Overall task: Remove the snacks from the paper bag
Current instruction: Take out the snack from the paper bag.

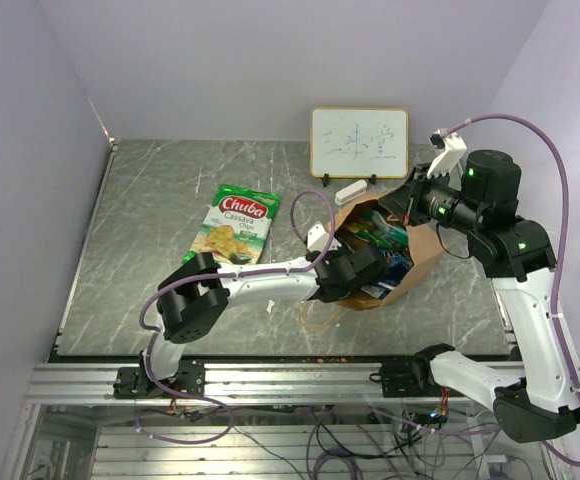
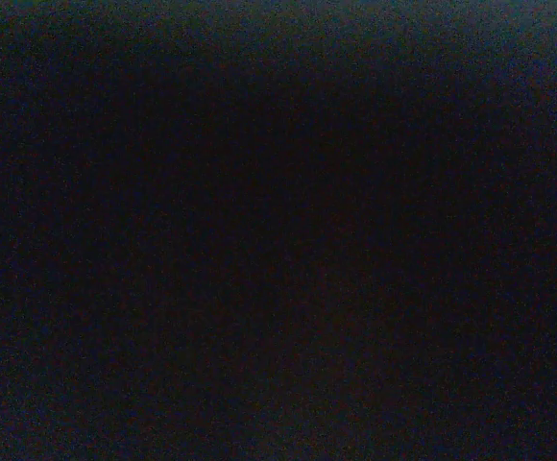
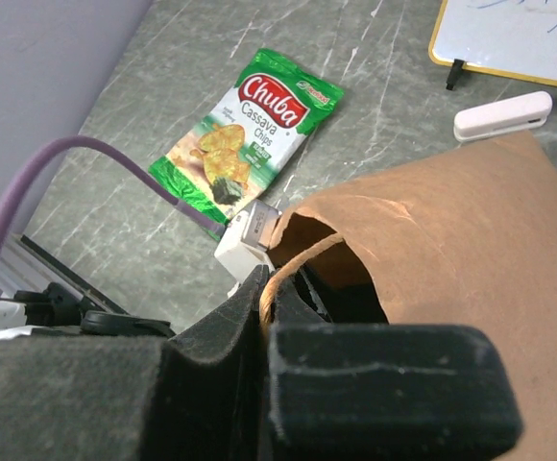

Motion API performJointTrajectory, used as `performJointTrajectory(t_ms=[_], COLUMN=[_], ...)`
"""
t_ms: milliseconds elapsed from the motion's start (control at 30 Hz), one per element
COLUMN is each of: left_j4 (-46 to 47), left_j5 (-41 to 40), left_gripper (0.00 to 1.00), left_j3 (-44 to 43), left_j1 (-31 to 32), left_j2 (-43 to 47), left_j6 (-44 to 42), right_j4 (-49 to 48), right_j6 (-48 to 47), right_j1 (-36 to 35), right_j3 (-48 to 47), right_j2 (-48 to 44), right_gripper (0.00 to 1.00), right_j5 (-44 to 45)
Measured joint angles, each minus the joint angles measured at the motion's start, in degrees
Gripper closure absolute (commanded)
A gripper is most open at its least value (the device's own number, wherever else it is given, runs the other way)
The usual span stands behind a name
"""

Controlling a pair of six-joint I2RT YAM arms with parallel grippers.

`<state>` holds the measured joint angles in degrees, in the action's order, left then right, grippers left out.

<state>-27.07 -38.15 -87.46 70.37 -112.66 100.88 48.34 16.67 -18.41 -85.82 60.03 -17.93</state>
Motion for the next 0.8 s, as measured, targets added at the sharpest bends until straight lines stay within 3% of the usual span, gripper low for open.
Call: performJointTrajectory(t_ms=[133, 433, 600, 800], left_j4=[0.0, 0.3, 1.1, 2.9], left_j5=[0.5, 1.4, 1.6, 2.8], left_gripper=[0.51, 0.57, 0.69, 0.92], left_j3=[0.0, -1.6, -3.5, -4.7], left_j1=[0.0, -0.6, -1.5, -2.8], left_j2=[-1.5, -2.9, -4.1, -5.2], left_j6=[0.3, 1.2, 0.9, -0.4], right_j4=[0.0, 0.2, 0.2, 0.8], right_j6=[-0.2, -0.2, -0.2, -0.9], right_j1=[0.0, 0.0, 0.0, 0.0], right_j3=[-0.1, -0.2, -0.3, -0.3], right_j2=[0.0, 0.0, 0.0, 0.1], right_gripper=[1.0, 1.0, 1.0, 1.0], right_j5=[0.0, 0.0, 0.0, 0.6])
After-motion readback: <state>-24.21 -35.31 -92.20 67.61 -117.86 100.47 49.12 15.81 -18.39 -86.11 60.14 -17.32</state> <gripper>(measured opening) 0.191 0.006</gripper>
